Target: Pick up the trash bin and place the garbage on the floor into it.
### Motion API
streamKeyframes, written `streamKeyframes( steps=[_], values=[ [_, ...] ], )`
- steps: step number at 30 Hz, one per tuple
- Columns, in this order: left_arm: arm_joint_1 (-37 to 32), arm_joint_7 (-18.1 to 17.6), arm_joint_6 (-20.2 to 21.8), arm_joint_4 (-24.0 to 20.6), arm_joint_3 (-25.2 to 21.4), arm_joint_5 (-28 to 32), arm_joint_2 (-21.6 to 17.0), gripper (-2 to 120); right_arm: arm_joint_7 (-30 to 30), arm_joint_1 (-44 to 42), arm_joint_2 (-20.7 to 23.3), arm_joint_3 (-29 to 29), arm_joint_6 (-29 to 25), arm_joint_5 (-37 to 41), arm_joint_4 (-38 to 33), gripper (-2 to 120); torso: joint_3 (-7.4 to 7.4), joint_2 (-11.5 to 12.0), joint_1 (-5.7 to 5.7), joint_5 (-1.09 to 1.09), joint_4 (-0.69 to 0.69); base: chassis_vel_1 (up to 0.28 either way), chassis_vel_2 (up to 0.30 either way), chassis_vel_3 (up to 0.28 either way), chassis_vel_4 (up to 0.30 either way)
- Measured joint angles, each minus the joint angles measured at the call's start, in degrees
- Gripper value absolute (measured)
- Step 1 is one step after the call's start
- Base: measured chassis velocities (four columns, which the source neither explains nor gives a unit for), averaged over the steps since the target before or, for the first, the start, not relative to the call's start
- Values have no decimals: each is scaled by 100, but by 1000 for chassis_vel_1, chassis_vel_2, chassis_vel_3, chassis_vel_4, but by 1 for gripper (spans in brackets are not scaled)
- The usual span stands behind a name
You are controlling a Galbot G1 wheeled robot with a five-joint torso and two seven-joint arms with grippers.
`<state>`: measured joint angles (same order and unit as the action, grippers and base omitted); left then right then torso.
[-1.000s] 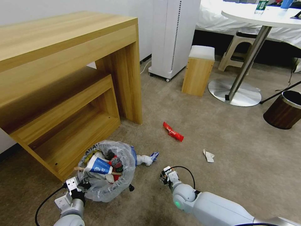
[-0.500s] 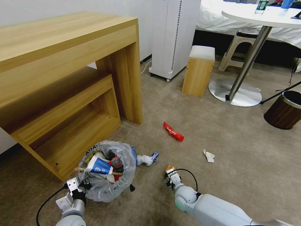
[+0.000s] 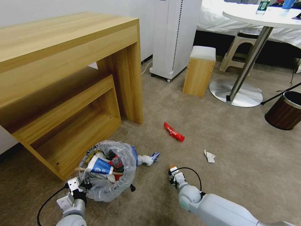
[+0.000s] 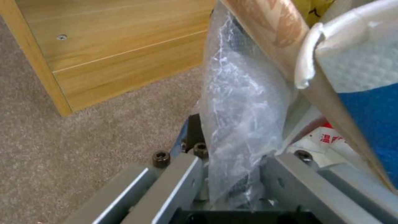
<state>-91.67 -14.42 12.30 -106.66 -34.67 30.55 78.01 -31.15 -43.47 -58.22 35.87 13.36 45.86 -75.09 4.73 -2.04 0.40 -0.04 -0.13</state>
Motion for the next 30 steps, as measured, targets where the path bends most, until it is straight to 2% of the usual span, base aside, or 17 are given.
streamKeyframes(
  steps=[11,13,15,17,19,22,23,25,27,29,30],
  values=[
    [-1,-13,0,2,21,-15,10,0,130,-370,346,-508,-385,-33,-387,10,2,2,1,1,-3,0,0,0,0],
    [-49,-12,0,-31,-5,-24,25,0,368,-369,592,-697,-799,10,-836,9,2,2,1,-2,-5,0,0,0,0],
    [-65,-12,0,-44,-18,-26,32,0,436,-353,639,-716,-898,27,-939,9,3,2,2,-3,-6,0,0,0,0],
    [-135,8,1,-109,-72,-33,74,0,746,-254,840,-793,-1331,58,-1427,9,3,3,2,-5,-4,0,0,0,0],
    [-149,9,2,-133,-82,-34,84,0,857,-227,913,-824,-1473,52,-1612,9,3,3,2,-7,-5,0,0,0,0],
    [-185,9,5,-200,-95,-45,106,0,1362,-88,1238,-1024,-1939,69,-2505,9,3,4,2,-8,-4,0,0,0,0],
    [-185,9,5,-200,-95,-45,106,0,1362,-88,1238,-1024,-1939,69,-2505,9,3,4,2,-8,-4,0,0,0,0],
    [-217,9,23,-252,-97,-65,132,0,1667,109,1424,-1092,-2108,153,-3084,9,2,3,2,-5,-3,0,0,0,0],
    [-226,9,30,-267,-97,-70,137,0,1724,171,1463,-1080,-2138,189,-3199,9,3,4,2,-5,-3,0,0,0,0],
    [-266,0,84,-356,-90,-81,146,0,2116,502,1592,-888,-2311,415,-3646,9,2,4,2,-4,-2,0,0,0,0],
    [-266,0,84,-356,-90,-81,146,0,2116,502,1592,-888,-2311,415,-3646,9,2,4,2,-4,-2,0,0,0,0]
  ],
)
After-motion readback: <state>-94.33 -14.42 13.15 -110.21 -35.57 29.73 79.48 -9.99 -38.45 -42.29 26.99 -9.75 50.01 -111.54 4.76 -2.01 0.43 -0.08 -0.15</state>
